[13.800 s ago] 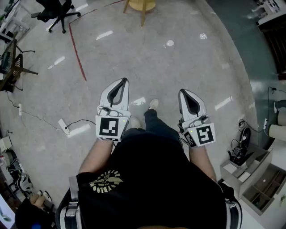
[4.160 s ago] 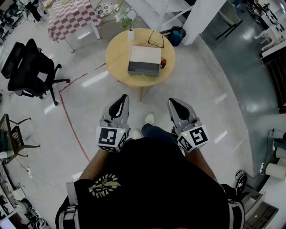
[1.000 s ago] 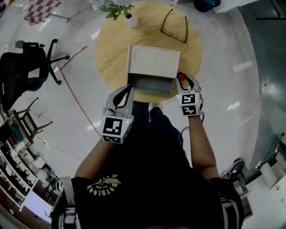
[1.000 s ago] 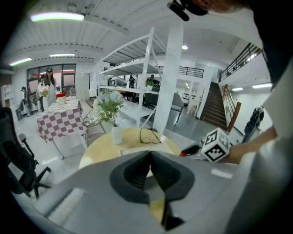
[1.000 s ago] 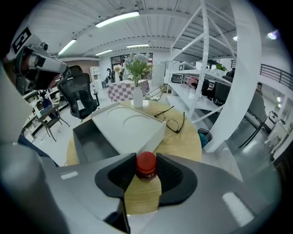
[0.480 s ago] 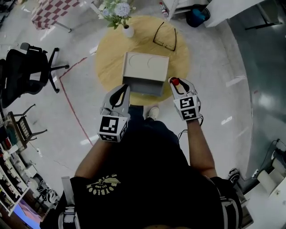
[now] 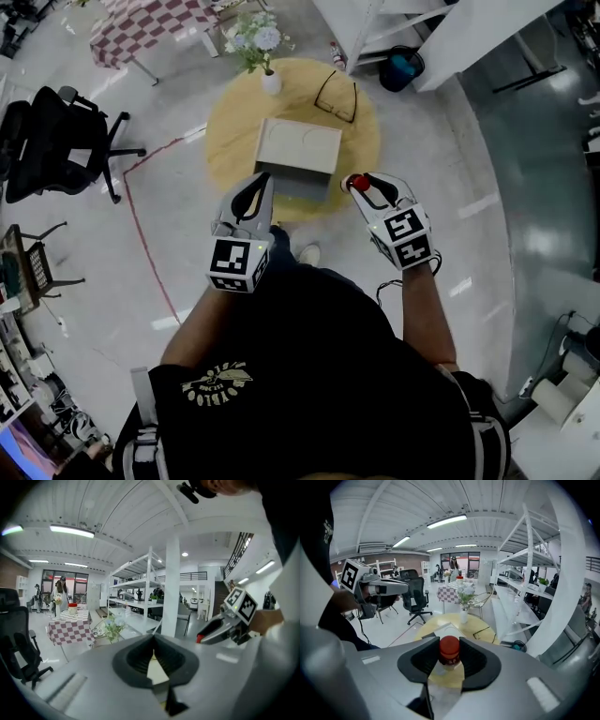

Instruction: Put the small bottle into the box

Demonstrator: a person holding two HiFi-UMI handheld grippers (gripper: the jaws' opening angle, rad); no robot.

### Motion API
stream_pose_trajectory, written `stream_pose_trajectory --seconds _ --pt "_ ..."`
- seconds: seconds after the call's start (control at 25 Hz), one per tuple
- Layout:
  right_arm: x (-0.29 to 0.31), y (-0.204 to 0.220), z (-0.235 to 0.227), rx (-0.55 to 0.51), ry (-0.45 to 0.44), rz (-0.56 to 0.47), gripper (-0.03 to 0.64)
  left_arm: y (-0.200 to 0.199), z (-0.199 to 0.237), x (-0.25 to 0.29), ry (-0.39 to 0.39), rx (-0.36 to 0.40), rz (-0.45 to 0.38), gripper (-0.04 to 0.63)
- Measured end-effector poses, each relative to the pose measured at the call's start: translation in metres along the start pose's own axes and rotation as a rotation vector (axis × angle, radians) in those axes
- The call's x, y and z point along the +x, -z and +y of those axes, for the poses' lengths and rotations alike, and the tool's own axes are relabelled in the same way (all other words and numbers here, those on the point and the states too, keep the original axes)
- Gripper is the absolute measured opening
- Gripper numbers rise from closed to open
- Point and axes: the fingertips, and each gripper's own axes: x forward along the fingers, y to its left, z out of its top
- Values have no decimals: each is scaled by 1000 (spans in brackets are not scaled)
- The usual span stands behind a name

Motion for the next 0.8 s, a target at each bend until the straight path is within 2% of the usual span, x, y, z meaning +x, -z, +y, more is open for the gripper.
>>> stream_pose_trajectory --seconds 0.36,0.56,0.8 --pt "-59 -48 29 -70 -26 -89 141 -27 -10 -48 -38 18 -78 0" --pt "-58 -57 37 -89 -37 -85 141 -26 -3 -57 -47 25 -69 0" --pt "-34 -74 50 -92 -55 -65 140 -25 37 -49 -58 4 -62 0"
